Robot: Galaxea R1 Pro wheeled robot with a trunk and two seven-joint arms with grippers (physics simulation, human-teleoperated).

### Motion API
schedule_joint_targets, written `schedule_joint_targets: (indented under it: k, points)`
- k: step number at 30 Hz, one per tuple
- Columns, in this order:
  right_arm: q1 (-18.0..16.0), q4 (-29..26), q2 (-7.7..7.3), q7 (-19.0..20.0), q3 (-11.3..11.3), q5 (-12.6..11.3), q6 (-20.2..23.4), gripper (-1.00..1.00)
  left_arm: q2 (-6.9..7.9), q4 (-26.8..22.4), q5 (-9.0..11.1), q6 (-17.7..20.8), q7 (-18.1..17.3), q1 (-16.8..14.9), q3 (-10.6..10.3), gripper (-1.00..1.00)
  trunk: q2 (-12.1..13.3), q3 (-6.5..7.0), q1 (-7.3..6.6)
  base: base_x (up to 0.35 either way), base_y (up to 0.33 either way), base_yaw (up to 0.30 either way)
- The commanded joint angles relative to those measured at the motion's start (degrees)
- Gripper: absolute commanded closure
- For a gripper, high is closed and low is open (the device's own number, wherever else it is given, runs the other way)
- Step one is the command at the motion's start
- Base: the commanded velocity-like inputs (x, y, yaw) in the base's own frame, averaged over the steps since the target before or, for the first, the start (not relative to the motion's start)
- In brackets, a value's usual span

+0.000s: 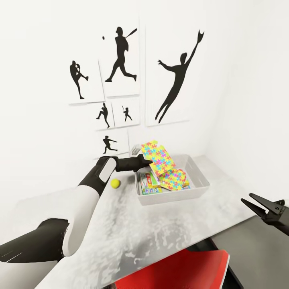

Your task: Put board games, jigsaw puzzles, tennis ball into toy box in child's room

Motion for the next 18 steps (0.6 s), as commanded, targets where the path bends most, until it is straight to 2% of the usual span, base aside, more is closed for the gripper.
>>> schedule_joint_targets:
  k: [1,14,18]
  points:
    - [-0.1,0.0,-0.01,0.3,0.0,0.2,0.2,-1.0,-0.01,0.0,0.1,0.4,-0.1,-0.1,0.1,1.0,-0.1,-0.21,0.03,0.0,0.0,0.0]
    - [-0.1,0.1,-0.01,0.2,0.0,0.2,0.2,-1.0,-0.01,0.0,0.7,0.9,1.0,-0.1,0.2,1.0,-0.1,-1.44,0.03,0.0,0.0,0.0]
    - [-0.1,0.1,0.03,0.2,0.0,0.2,0.2,-1.0,-0.01,0.0,2.9,1.1,1.3,-0.1,0.2,1.0,-0.1,-1.82,0.03,0.0,0.0,0.0]
